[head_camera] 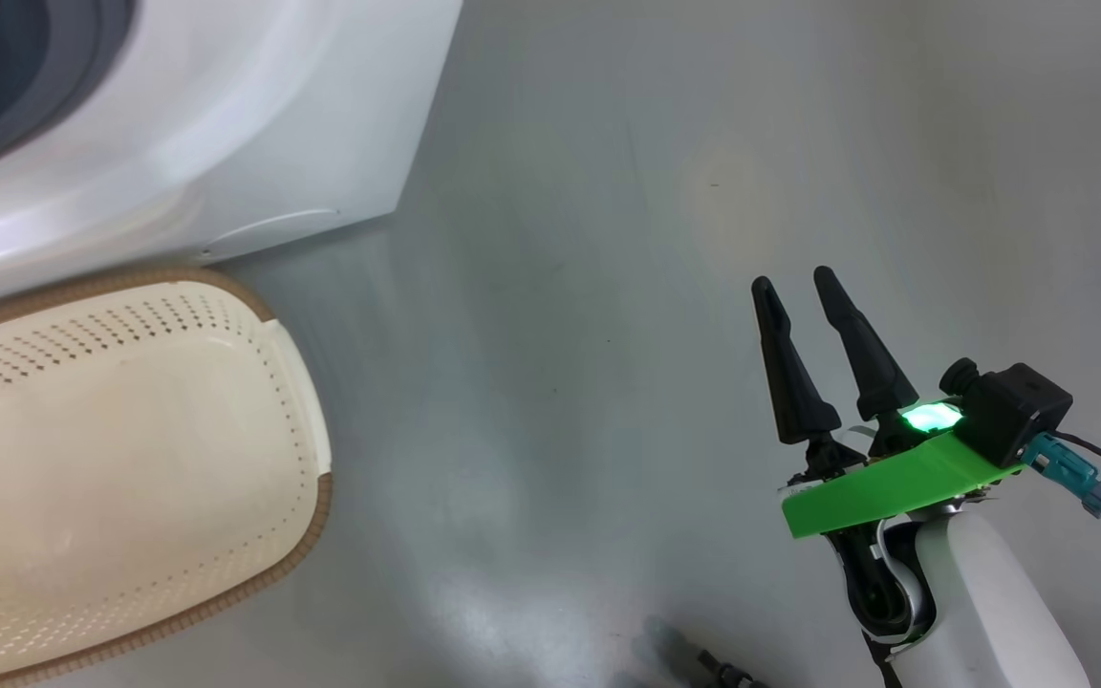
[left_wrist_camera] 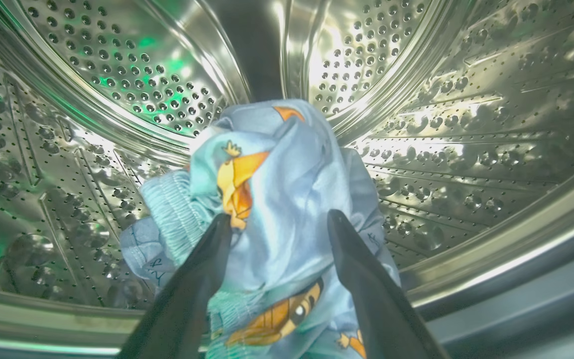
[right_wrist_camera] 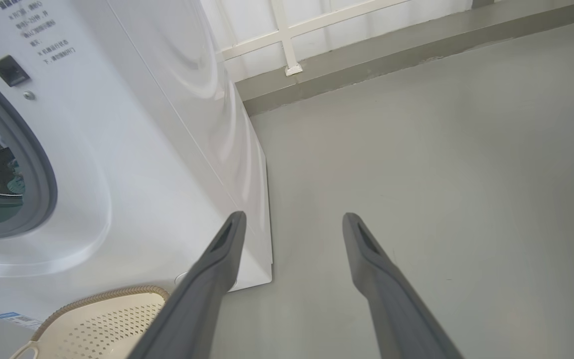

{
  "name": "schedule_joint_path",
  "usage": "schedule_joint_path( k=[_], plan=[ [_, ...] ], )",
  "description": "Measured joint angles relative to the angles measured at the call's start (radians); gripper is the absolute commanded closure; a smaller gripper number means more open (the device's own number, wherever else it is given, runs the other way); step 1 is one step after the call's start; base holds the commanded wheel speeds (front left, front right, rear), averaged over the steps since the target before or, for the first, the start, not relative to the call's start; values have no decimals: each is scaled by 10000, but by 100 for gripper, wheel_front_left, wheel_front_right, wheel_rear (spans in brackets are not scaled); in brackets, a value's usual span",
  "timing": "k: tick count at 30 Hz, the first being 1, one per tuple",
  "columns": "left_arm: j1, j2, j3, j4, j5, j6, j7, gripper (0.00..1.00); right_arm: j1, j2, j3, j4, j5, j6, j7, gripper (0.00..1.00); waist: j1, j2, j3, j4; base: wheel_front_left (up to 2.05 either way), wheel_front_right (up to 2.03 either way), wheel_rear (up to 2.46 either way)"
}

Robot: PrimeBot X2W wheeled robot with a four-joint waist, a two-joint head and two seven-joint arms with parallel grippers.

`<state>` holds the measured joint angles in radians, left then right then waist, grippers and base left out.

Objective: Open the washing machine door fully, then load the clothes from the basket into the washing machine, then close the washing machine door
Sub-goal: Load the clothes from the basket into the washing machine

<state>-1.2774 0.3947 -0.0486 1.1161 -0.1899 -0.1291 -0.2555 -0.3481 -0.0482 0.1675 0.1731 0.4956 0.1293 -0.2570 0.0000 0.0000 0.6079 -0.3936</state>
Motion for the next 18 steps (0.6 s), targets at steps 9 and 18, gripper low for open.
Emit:
schedule_joint_path(
  k=[9,18],
  plan=[
    [354,-270,69,-717,-834,0,-2,0,0,0,-98,33,-96,0,0,0,0,0,-233,269,0,0,0],
    [2194,-970,675,-2688,-1003,0,-4,0,5,-2,-351,134,-506,-2,0,0,0,0,-649,612,0,0,0]
  ],
)
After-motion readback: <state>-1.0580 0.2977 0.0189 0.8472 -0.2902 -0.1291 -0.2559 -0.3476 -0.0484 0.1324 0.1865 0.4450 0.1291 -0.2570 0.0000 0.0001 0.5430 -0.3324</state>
